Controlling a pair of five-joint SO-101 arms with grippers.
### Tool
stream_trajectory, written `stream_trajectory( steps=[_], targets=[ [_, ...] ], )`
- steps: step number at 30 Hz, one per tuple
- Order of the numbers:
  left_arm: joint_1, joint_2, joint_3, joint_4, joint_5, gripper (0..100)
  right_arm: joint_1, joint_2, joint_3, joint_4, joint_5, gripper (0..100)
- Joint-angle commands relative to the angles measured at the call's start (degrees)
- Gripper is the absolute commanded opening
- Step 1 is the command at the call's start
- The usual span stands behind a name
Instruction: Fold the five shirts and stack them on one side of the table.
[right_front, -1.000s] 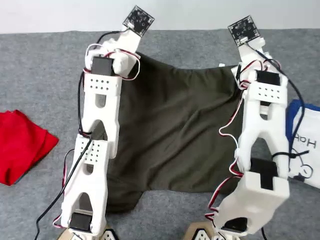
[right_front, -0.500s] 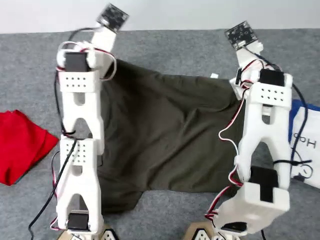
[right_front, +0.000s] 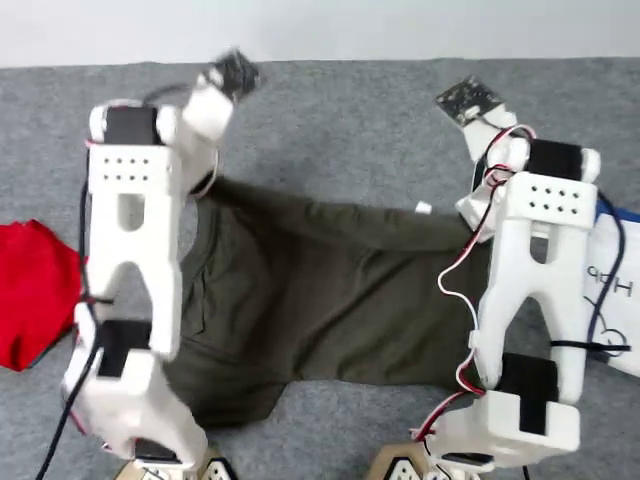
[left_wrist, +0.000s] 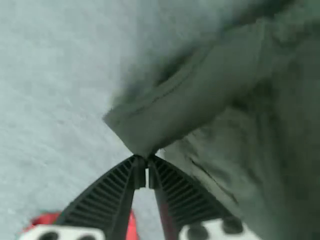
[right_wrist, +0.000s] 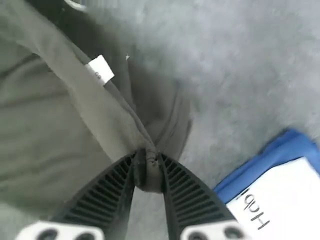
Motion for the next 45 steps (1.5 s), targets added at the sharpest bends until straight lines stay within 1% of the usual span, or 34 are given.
stream_trajectory(
  steps=[1, 3, 6, 8, 12, 19, 22, 31, 39, 43, 45],
  targets=[
    [-1.67, -11.87, 16.66, 1.41, -3.43, 0, 2.07, -3.03, -4.48, 3.65, 0.79, 1.0],
    [-3.6, -15.82, 22.99, 1.41, -5.01, 0, 2.95, -3.03, -4.48, 5.93, 0.88, 1.0],
    [-7.3, -19.69, 30.11, 1.32, -8.09, 0, 3.03, -3.03, -4.48, 11.38, 3.25, 1.0],
    [-9.76, -20.48, 32.92, 1.14, -9.76, 0, 2.95, -3.03, -4.4, 14.02, 3.87, 1.0],
    [-12.13, -20.48, 35.82, 1.05, -10.73, 0, 3.38, -3.03, -2.02, 14.64, 4.04, 1.0],
    [-12.31, -20.92, 40.66, 1.14, -13.54, 0, 2.95, -6.2, 7.38, 14.55, 4.13, 1.0],
    [-12.31, -20.92, 42.33, 1.14, -14.86, 0, 2.95, -8.92, 14.07, 14.2, 6.95, 1.0],
    [-12.31, -20.57, 42.77, 1.05, -15.12, 0, 3.3, -14.64, 29.71, 4.09, 7.82, 1.0],
    [-12.4, -21.01, 46.73, 1.14, -19.96, 0, 3.47, -14.99, 32.88, 4.0, 10.64, 1.0],
    [-12.4, -21.01, 49.19, 1.23, -21.8, 0, 5.23, -15.08, 32.97, 4.09, 11.25, 1.0],
    [-12.4, -21.01, 49.8, 1.23, -22.42, 0, 5.58, -14.99, 33.41, 4.44, 12.92, 1.0]
  ],
)
